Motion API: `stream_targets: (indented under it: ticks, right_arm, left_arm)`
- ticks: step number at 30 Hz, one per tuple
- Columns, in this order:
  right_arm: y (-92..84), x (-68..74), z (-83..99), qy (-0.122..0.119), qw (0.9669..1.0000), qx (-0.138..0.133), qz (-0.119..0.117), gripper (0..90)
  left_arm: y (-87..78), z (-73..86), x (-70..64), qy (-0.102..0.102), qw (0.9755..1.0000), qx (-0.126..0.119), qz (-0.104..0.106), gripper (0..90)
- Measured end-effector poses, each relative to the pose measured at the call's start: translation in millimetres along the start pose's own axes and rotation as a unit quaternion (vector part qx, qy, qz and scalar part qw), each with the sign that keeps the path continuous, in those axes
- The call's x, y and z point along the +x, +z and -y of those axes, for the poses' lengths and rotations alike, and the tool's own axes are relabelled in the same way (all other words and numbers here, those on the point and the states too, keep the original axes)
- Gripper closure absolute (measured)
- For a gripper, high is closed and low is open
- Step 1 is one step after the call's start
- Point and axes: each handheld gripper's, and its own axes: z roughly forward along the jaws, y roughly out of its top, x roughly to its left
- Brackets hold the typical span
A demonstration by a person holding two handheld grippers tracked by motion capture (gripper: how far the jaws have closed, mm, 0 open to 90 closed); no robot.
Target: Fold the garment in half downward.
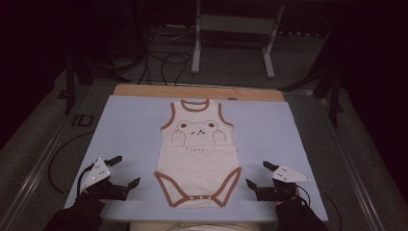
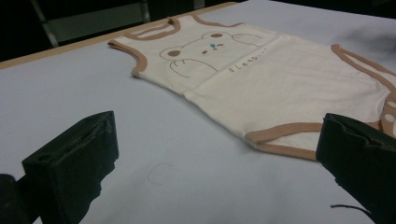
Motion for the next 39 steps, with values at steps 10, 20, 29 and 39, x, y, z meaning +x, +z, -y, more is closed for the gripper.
stream_targets:
  ticks: [10,20,29,39]
  right_arm:
    - [-0.2,2.5,-2.0,0.000,0.9999,0.001,-0.011,8.1]
    - [-2.0,7.6,-7.3,-0.001,0.9999,-0.002,-0.013,8.1]
    - [-8.3,14.2,-22.7,-0.006,0.9997,-0.022,-0.003,8.1]
    - [-16.3,13.1,-53.8,-0.010,0.9988,-0.049,0.001,8.1]
  left_arm:
    - [2.1,-1.6,-0.7,0.000,0.9999,0.004,0.009,0.2]
    - [4.1,-6.4,-7.4,0.012,0.9997,0.009,0.017,0.2]
    - [2.5,-19.1,-7.6,0.004,0.9993,-0.009,0.035,0.2]
    - [5.1,-43.5,-3.2,0.010,0.9988,-0.010,0.047,0.2]
